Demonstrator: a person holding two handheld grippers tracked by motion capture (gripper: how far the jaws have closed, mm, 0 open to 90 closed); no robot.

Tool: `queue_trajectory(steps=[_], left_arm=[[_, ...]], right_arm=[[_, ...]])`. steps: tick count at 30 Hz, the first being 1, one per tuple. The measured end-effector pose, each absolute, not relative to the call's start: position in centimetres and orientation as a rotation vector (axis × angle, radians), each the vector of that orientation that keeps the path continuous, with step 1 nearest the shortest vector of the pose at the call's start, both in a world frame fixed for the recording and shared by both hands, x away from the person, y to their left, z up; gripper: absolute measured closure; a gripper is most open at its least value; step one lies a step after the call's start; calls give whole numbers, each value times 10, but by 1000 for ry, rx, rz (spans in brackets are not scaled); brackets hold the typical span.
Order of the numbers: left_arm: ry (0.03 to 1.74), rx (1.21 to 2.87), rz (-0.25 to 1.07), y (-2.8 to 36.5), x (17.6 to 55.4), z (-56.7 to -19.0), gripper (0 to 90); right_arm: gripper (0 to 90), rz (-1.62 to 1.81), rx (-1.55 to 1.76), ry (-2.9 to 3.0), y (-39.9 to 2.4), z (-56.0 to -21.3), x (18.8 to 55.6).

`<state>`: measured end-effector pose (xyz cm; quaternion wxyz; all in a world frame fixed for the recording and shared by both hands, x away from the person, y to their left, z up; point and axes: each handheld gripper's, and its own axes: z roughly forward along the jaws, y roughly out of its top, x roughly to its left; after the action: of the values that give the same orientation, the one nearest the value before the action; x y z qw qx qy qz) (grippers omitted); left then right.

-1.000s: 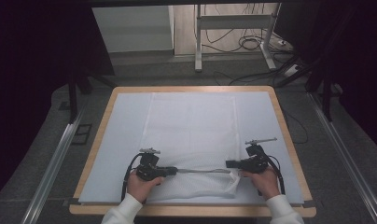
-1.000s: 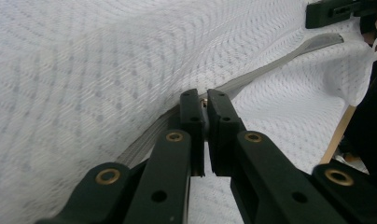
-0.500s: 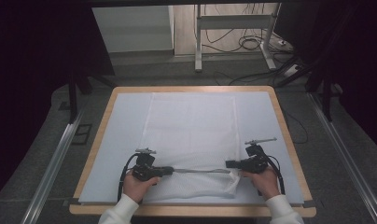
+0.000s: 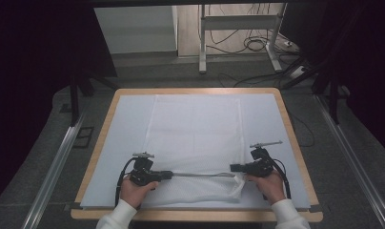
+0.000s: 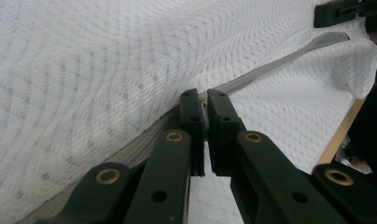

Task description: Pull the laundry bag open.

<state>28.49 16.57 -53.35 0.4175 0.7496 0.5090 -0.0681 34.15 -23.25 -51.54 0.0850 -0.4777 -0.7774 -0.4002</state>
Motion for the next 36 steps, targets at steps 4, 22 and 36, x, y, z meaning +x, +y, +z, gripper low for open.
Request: queue_trajectory(steps=[4, 22, 36], left_arm=[[1291, 1881, -170, 171, 284, -534, 866], [1317, 1860, -165, 193, 279, -534, 866], [1346, 1833, -144, 213, 275, -533, 866]], right_arm=[[888, -1194, -1423, -2317, -233, -516, 342], [888, -1191, -1425, -2319, -233, -516, 342], [888, -1192, -1430, -2318, -233, -517, 342]])
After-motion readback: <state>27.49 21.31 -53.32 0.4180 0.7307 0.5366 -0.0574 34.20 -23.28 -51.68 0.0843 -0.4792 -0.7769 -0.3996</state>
